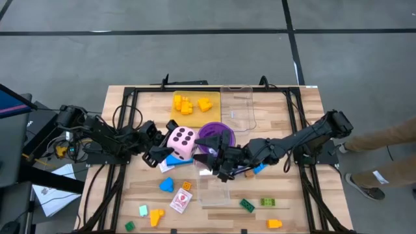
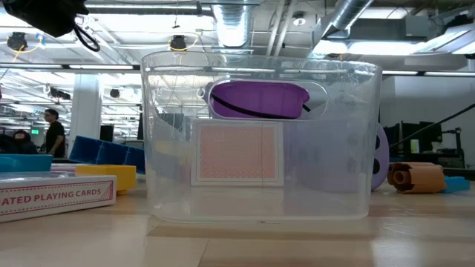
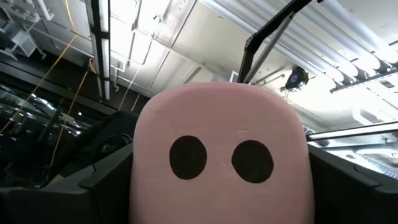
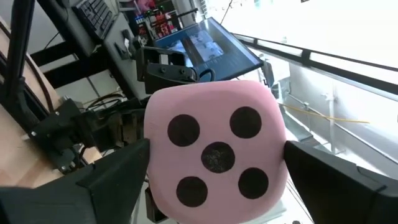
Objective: Pick & Place Toys
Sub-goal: Put the pink dice into the top transparent bin
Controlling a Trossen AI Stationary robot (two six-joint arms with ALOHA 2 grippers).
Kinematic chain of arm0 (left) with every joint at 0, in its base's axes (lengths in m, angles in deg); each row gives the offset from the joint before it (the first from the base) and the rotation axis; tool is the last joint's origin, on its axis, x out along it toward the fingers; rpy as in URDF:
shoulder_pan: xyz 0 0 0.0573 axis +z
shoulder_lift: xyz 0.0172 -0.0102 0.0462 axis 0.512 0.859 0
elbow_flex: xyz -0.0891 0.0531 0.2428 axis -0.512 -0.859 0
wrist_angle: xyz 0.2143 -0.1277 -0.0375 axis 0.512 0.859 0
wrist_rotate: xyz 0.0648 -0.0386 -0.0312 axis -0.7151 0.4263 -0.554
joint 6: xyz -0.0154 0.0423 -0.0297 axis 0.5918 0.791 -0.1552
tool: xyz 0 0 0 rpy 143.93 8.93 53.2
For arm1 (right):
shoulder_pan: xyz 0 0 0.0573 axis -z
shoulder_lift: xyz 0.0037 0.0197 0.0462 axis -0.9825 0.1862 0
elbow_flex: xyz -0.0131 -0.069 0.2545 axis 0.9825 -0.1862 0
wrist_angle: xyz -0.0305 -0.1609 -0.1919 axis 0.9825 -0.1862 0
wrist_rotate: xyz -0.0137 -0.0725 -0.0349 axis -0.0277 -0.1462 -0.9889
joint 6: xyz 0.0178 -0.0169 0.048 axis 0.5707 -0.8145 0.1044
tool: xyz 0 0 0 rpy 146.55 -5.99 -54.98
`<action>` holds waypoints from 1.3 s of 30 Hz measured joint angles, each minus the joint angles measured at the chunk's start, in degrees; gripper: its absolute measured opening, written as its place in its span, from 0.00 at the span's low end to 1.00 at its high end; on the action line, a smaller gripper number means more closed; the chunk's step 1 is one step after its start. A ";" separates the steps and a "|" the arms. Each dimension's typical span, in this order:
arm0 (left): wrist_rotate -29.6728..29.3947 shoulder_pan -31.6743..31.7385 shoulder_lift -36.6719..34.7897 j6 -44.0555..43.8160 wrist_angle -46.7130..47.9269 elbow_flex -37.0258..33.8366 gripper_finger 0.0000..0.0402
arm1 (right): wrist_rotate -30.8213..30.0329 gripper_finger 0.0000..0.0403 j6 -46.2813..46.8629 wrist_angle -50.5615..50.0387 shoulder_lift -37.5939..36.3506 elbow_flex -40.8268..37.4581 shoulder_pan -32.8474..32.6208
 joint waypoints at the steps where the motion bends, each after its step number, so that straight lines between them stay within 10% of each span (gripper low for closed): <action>1: -0.09 0.02 0.00 0.01 0.06 0.00 0.86 | 0.26 0.90 0.00 0.06 0.00 0.00 0.10; 39: -1.04 -0.44 0.07 1.63 4.53 2.23 0.86 | -8.00 0.98 8.52 2.46 0.11 1.49 -1.53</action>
